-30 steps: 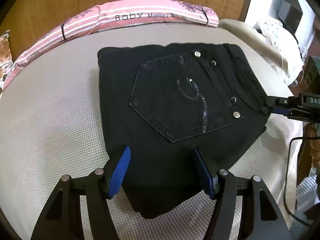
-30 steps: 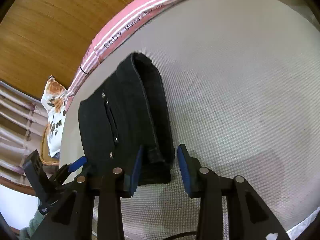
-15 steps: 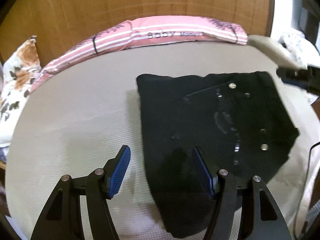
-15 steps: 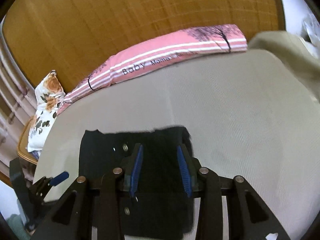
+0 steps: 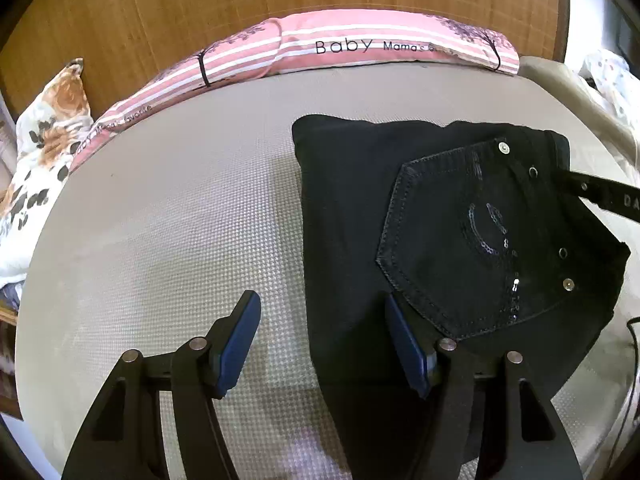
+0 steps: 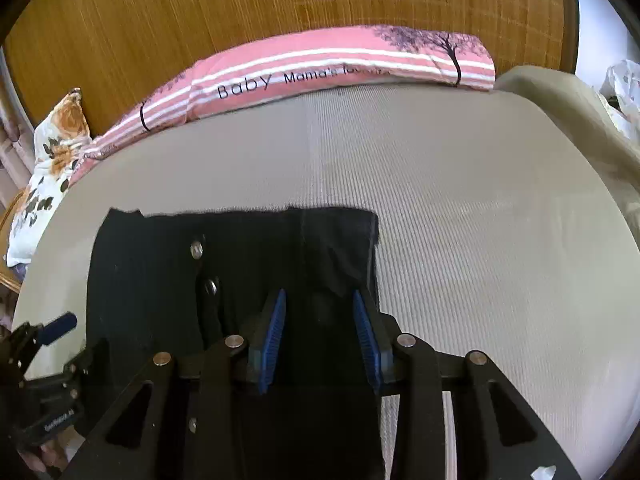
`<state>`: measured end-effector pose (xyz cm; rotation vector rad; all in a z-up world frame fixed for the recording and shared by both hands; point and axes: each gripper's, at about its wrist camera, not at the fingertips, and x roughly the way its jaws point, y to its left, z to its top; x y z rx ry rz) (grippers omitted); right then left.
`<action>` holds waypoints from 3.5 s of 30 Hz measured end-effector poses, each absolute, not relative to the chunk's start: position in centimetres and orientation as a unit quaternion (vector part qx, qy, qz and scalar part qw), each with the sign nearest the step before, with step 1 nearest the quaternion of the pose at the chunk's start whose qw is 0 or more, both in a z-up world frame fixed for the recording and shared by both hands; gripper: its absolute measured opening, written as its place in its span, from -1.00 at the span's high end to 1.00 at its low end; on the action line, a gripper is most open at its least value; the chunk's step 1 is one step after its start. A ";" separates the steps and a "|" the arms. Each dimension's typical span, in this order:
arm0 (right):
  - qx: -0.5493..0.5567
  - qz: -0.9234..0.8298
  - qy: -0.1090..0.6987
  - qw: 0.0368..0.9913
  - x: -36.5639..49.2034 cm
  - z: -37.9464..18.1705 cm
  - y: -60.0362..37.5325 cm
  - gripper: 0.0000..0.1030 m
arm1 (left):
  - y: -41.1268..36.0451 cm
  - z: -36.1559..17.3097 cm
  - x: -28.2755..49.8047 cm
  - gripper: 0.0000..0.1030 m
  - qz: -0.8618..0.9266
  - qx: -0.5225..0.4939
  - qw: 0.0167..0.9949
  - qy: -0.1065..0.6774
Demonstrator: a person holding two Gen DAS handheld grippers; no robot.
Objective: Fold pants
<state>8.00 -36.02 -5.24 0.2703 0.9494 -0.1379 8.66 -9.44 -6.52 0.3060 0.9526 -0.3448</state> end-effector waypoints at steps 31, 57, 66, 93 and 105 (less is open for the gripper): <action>0.286 0.014 0.493 0.822 3.6 -8.5 -40.4 -0.06 | -3.7 -7.1 9.4 -0.34 -0.206 -0.026 0.814 0.543; 0.431 0.246 0.521 0.694 9.7 -13.4 -43.0 0.38 | -4.6 -8.7 16.2 -0.31 -0.362 -0.167 0.708 0.583; 0.425 0.237 0.510 0.710 8.2 -12.9 -43.1 0.39 | -2.8 -9.5 14.1 0.11 -0.343 -0.200 0.693 0.602; 0.422 0.193 0.503 0.729 8.1 -12.1 -41.2 0.33 | -9.1 -7.6 12.2 0.10 -0.256 -0.020 0.771 0.583; 0.362 0.135 0.508 0.769 8.3 -9.7 -39.4 0.39 | -9.8 -7.2 12.0 0.23 -0.240 0.007 0.781 0.576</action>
